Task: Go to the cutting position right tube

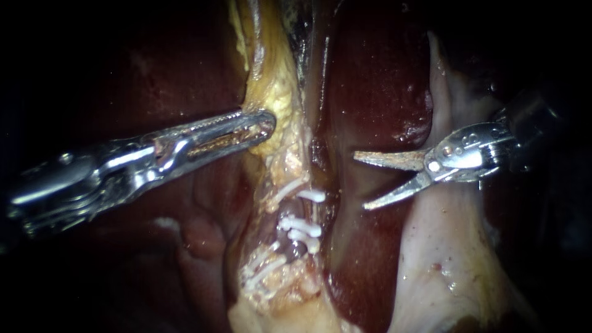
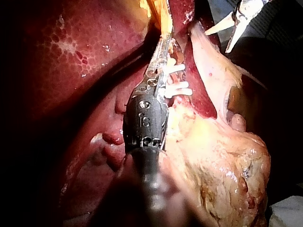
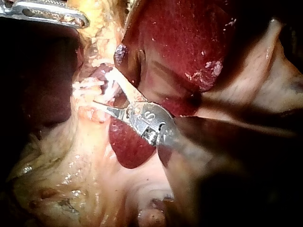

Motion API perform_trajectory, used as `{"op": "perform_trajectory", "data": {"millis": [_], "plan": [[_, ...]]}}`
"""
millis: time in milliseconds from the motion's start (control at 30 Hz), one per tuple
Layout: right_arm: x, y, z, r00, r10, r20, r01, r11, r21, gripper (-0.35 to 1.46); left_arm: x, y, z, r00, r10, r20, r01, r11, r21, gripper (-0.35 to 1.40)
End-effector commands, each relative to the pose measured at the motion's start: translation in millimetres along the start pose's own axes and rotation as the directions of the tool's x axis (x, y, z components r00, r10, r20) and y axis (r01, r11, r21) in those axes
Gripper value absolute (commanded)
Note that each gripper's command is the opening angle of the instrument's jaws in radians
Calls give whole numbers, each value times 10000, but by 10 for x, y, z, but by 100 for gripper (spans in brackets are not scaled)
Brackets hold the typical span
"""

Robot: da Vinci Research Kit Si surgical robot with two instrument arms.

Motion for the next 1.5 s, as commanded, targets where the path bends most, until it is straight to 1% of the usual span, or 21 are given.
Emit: {"op": "perform_trajectory", "data": {"millis": [33,133,200,267,300,333,400,467,567,600,633,700,767,867,900,1067,1133,1333,1467,1500], "plan": [[0,0,0,10000,-3,-1,3,10000,3,144,0,0,-1,10000,-1,2,1,10000,1,-35],[-2,-2,2,10000,-20,-8,20,10000,26,144,-3,0,-5,10000,-11,-13,11,10000,21,-35],[-4,-5,4,10000,-42,-73,43,9999,151,144,-8,1,-12,10000,-31,-46,31,10000,65,-35],[-9,-9,10,9996,261,-131,-256,9990,376,144,-17,2,-23,9999,-65,-107,66,10000,68,-35],[-10,-11,12,9994,302,-149,-295,9985,458,144,-21,2,-28,9999,-86,-84,86,10000,49,-35],[-15,-16,20,9982,591,-101,-582,9958,705,144,-27,3,-36,9999,-119,32,119,9999,11,-35],[-21,-23,31,9960,892,81,-896,9912,975,144,-35,4,-47,9997,-166,163,166,9999,-4,-35],[-31,-31,47,9928,1119,428,-1165,9852,1255,144,-45,5,-61,9993,-222,297,223,9997,-44,-35],[-47,-39,68,9850,1561,739,-1661,9735,1573,141,-58,5,-82,9985,-244,484,249,9996,-109,-35],[-52,-40,74,9832,1649,785,-1758,9709,1626,141,-60,5,-86,9982,-261,536,267,9996,-107,-35],[-58,-41,81,9793,1838,849,-1959,9661,1682,141,-66,5,-96,9978,-240,615,249,9996,-139,-35],[-65,-41,89,9742,2057,926,-2193,9599,1748,141,-72,4,-107,9971,-227,720,240,9996,-169,-35],[-74,-40,98,9665,2318,1104,-2488,9518,1792,141,-77,2,-118,9964,-210,822,225,9996,-181,-35],[-83,-38,107,9526,2758,1284,-2958,9384,1786,139,-83,-1,-132,9955,-197,923,216,9996,-201,-35],[-85,-37,109,9509,2800,1321,-3006,9372,1768,139,-85,-2,-136,9950,-213,972,232,9996,-185,-35],[-91,-32,121,9360,3137,1598,-3394,9246,1731,139,-86,-6,-143,9951,-164,970,185,9996,-209,-35],[-92,-31,125,9314,3225,1690,-3507,9195,1778,135,-86,-7,-143,9951,-164,972,185,9996,-213,-35],[-90,-26,139,9318,3174,1761,-3493,9159,1979,132,-85,-7,-143,9951,-161,974,183,9996,-215,-35],[-86,-22,152,9342,3161,1652,-3462,9153,2059,132,-85,-7,-143,9951,-160,976,182,9996,-217,-35],[-84,-21,155,9351,3178,1567,-3458,9149,2081,134,-85,-7,-143,9951,-160,976,182,9996,-217,-35]]}}
